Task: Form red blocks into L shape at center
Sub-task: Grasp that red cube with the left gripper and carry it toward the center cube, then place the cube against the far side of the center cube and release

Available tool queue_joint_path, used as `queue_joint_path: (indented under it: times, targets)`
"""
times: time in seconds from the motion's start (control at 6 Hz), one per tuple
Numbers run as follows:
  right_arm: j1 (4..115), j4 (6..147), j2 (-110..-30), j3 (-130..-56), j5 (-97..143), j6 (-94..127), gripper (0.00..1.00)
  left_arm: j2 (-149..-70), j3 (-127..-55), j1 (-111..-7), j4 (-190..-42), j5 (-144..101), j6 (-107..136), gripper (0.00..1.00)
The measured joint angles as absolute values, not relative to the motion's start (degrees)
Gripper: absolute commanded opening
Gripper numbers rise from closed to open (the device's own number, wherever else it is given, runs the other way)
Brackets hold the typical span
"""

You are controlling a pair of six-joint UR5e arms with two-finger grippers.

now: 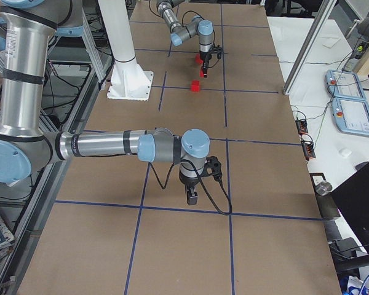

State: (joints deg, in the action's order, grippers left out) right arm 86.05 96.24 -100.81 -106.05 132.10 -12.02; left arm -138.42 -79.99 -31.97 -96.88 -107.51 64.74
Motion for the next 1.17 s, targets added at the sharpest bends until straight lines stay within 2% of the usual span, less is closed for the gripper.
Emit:
queue_joint_path:
  times: [0.67, 1.17]
  targets:
    - [86.0, 96.2, -100.8, -106.0, 132.1, -12.0, 1.0, -146.2, -70.5, -30.5, -97.3, -106.3, 67.3, 0.21]
    - [86.0, 96.2, -100.7, -106.0, 132.0, -12.0, 1.0, -146.5, -69.6, -27.9, -97.7, -102.8, 67.5, 0.22]
